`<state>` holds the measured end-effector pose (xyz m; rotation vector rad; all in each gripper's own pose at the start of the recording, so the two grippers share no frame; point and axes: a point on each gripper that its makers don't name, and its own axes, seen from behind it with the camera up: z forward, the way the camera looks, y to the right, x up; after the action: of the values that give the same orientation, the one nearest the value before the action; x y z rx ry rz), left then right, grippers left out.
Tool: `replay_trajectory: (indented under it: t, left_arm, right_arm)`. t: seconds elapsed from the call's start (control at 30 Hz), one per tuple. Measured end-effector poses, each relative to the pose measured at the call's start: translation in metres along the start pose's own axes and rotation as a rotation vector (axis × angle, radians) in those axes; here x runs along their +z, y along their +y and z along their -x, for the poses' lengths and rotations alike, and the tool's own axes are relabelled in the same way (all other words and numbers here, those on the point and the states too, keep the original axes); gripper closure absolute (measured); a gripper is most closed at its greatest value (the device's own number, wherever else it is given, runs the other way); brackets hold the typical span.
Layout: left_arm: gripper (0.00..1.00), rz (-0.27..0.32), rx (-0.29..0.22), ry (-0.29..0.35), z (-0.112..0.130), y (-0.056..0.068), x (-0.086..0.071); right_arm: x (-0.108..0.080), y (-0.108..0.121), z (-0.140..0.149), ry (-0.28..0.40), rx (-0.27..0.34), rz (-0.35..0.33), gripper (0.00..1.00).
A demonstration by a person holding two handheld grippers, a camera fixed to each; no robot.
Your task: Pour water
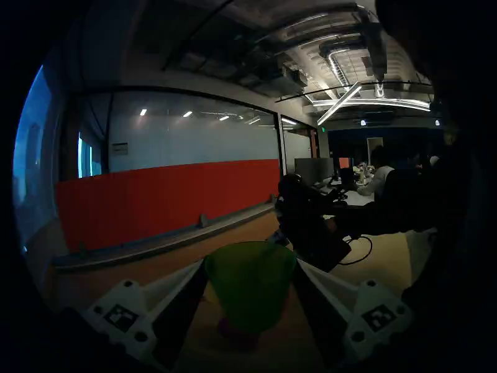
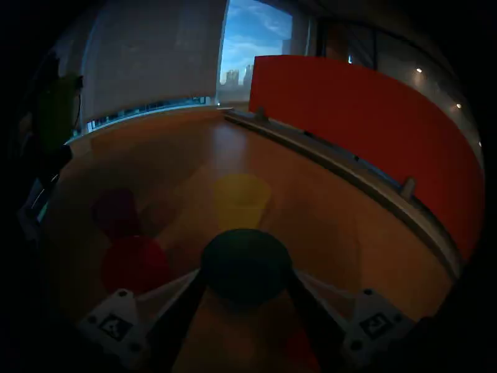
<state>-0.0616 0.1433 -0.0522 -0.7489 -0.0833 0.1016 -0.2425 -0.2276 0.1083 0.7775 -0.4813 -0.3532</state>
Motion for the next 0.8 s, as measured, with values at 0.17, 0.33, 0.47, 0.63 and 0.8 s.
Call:
replay_trajectory:
  t: [0.17,0.33,0.47,0.63,0.8]
  left_arm:
    - [0.11,-0.008,-0.002,0.002,-0.002,-0.004,0.001]
    - [0.11,-0.013,-0.014,0.003,-0.002,-0.006,0.003]
    - [0.11,-0.011,-0.017,0.002,-0.003,-0.006,0.006]
    - [0.1,-0.008,-0.015,0.002,-0.002,-0.003,0.01]
    - [0.11,-0.005,-0.024,0.002,-0.002,-0.001,0.014]
  right_arm:
    - [-0.02,-0.002,-0.017,0.038,-0.003,0.009,0.08]
    - [-0.045,-0.009,-0.045,0.104,-0.005,0.018,0.09]
    - [-0.065,-0.015,-0.065,0.163,-0.008,0.029,0.09]
    - [-0.088,-0.02,-0.082,0.226,-0.001,0.037,0.09]
    - [-0.105,-0.024,-0.094,0.279,0.003,0.047,0.09]
